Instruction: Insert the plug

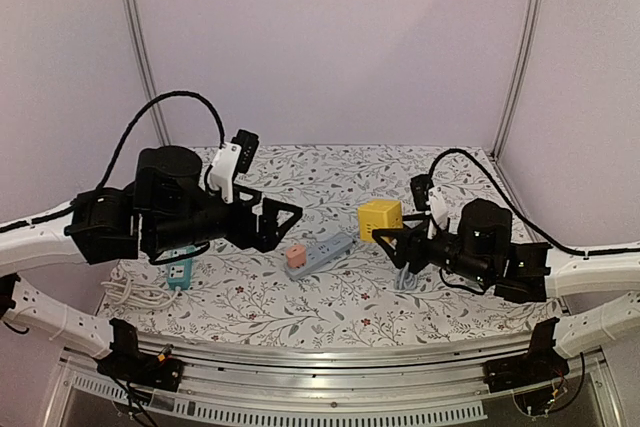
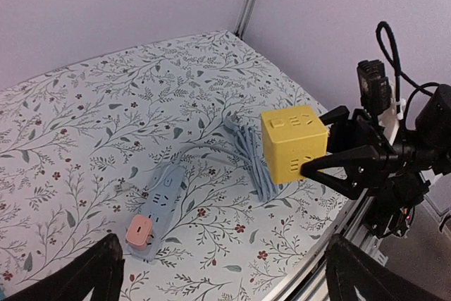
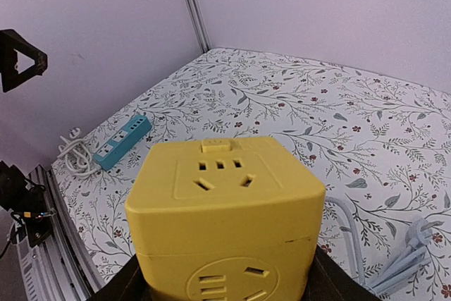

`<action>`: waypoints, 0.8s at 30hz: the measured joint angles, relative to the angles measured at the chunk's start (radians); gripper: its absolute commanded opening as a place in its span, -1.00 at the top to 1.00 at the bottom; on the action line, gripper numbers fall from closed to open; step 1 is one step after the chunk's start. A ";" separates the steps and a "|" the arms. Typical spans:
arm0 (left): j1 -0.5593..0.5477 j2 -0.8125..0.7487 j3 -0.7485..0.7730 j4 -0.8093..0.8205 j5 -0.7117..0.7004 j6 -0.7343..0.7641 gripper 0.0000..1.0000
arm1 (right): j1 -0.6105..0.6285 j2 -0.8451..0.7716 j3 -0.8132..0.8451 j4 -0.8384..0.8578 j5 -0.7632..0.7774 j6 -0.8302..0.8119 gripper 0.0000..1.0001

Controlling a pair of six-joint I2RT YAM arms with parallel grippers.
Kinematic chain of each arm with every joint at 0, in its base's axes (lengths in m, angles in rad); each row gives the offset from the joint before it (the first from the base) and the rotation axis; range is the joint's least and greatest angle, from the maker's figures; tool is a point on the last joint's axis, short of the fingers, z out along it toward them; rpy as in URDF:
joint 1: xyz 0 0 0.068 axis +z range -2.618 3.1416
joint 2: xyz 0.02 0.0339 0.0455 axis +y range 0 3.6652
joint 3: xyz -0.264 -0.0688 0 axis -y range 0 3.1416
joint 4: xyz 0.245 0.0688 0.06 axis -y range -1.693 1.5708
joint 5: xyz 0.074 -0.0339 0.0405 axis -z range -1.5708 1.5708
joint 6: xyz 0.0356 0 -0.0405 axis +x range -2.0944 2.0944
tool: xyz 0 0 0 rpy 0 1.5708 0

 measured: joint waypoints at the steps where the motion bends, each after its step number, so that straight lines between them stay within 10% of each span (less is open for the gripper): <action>1: 0.000 0.023 0.037 -0.014 0.023 -0.002 -0.99 | 0.001 -0.006 -0.006 0.008 -0.011 -0.003 0.43; 24: 0.002 0.483 0.550 -0.354 0.178 -0.001 -0.91 | 0.129 0.074 -0.038 0.097 0.048 -0.159 0.48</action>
